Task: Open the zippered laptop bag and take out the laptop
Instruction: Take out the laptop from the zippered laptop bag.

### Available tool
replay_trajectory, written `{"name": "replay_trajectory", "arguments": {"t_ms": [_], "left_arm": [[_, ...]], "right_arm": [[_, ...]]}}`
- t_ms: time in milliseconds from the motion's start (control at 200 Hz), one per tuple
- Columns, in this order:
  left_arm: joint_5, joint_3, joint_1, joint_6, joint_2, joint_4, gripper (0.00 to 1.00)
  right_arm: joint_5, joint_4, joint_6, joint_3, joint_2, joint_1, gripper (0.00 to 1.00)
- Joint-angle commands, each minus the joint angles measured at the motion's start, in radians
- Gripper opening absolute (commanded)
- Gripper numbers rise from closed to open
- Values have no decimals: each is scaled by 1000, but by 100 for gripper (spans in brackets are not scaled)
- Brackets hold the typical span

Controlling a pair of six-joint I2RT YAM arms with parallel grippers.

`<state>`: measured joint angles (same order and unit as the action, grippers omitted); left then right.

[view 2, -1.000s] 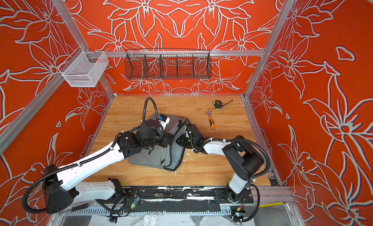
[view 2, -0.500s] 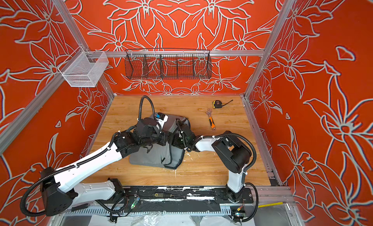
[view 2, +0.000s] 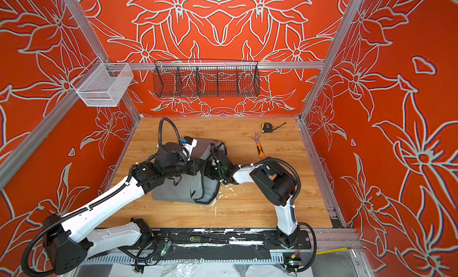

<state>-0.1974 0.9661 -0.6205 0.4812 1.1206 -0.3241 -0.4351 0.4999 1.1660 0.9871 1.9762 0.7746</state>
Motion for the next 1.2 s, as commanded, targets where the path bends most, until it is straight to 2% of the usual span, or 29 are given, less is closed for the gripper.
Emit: {"name": "replay_trajectory", "arguments": {"t_ms": [0,235,345,405,565,686,961,1196], "left_arm": [[-65,10,17,30,-41,103,0],[-238,61,91,21,-26,134,0],[-295,93,102,18,-25,126,0],[-305,94,103,19,-30,123,0],[-283,51,111,27,-57,101,0],[-262,-1,116,33,-90,78,0],[-189,-116,129,3,-125,-9,0],[-139,-180,144,10,-196,-18,0]], "right_arm": [[-36,138,111,-18,28,14,38],[13,27,68,6,-25,27,39],[17,72,108,7,-18,28,39],[12,118,140,7,-8,28,35],[13,184,173,-8,-22,27,9],[21,118,127,-22,-63,25,0],[79,31,41,-76,-173,3,0],[79,-170,-88,-40,-261,-13,0]]}}
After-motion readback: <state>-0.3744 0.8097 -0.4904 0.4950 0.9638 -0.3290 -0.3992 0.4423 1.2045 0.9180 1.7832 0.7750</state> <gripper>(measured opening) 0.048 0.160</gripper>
